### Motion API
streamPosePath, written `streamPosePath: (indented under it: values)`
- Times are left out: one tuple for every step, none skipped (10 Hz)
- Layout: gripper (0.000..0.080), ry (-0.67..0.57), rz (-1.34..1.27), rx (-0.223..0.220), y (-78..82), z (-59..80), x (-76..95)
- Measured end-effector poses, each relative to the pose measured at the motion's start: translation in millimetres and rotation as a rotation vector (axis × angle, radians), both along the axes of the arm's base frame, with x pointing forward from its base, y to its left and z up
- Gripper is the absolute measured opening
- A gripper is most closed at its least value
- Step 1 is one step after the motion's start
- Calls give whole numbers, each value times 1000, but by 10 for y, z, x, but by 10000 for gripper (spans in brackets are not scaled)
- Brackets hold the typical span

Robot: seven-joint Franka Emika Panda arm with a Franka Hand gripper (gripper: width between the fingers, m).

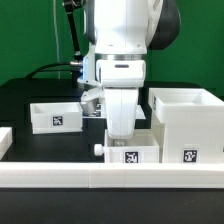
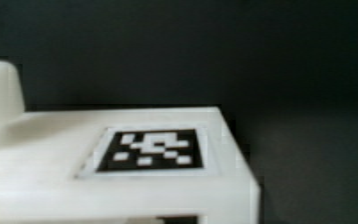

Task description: Assemble drawer

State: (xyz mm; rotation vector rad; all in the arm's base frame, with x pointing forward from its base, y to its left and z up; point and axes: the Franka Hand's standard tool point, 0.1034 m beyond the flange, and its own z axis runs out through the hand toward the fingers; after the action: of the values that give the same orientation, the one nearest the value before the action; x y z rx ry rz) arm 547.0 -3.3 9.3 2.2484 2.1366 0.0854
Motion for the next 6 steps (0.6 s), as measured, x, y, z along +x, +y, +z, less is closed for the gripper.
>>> streamPosePath:
  values:
    - [41, -5, 6, 0, -9, -1, 7]
    - [41, 8, 8, -2, -25, 1, 7]
    - [41, 7, 13, -4, -23, 2, 12]
    - [41, 19, 20, -7, -23, 5, 10]
    - [41, 17, 20, -6, -16, 1, 6]
    - [41, 17, 19, -6, -21, 0, 6]
